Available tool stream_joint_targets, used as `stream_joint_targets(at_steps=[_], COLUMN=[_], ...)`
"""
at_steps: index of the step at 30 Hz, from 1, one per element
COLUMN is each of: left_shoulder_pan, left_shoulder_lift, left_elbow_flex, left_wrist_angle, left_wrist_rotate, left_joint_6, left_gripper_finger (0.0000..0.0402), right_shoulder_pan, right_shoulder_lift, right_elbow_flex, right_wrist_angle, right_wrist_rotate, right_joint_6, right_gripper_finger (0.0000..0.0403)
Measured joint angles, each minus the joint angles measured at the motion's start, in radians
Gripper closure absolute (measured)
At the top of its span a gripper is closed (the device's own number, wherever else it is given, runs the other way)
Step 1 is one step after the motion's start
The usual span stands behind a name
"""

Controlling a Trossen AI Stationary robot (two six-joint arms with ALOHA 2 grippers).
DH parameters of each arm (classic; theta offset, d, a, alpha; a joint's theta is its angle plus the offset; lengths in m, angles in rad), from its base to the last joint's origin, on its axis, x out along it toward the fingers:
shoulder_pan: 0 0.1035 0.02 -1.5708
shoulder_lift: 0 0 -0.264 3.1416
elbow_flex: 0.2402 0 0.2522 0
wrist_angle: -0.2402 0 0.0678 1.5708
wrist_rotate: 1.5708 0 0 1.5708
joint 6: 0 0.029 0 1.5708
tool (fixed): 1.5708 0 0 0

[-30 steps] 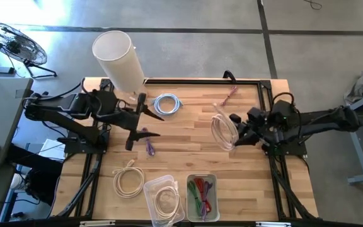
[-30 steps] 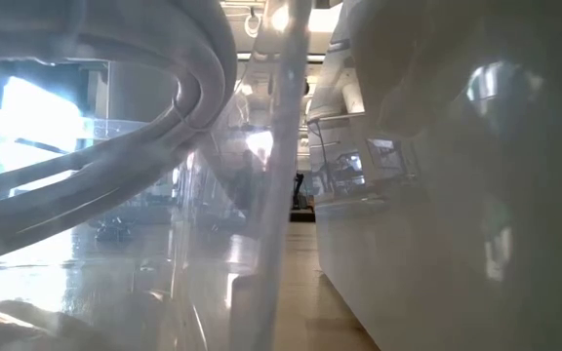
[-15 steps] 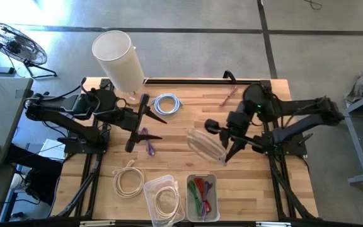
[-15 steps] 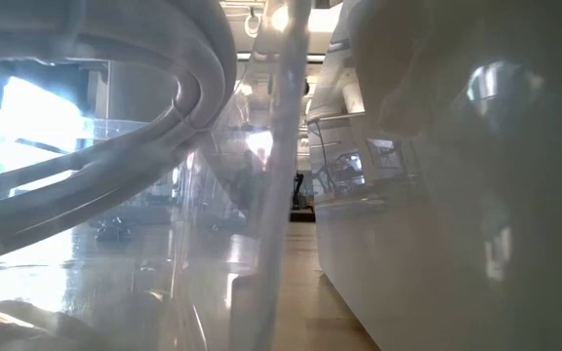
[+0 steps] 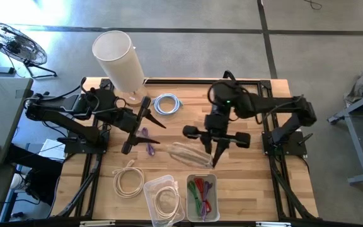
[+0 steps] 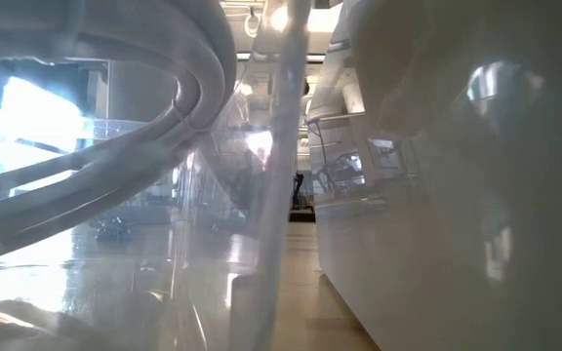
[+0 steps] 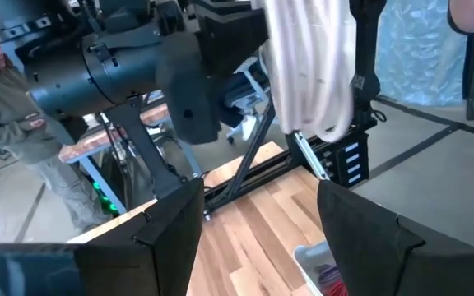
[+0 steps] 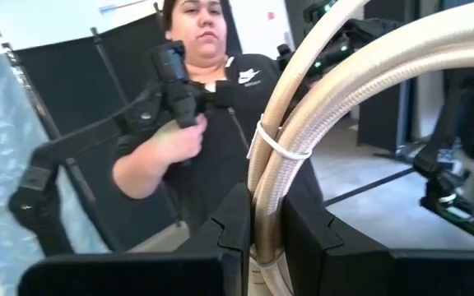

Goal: Pick & Place USB Port
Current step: Put the top brown HDMI cable into the transparent bin

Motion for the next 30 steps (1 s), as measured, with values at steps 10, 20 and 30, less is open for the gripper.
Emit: stream_joint_targets(at_steps=[10,20,30], left_shoulder_pan=[0.0,0.0,0.0], left_shoulder_lift=[0.0,0.011,0.031], left_elbow_flex=[0.0,-0.001,-0.001], left_wrist_angle=[-0.003,-0.022,-0.052], left_wrist_rotate=[0.063,0.127,0.088], left_joint_6=[0.0,-0.006,0.005], left_gripper_finger=[0.017,0.017,0.017], right_shoulder_pan=[-0.051,-0.095,-0.065], right_shoulder_lift=[0.072,0.085,0.105], right_elbow_flex=[0.055,0.056,0.056], right_wrist_angle=[0.003,0.002,-0.014], right_wrist_rotate=[-0.054,-0.06,-0.067], right_joint_6=[0.019,0.024,0.024], right_gripper_finger=[0.0366,0.0366,0.0366])
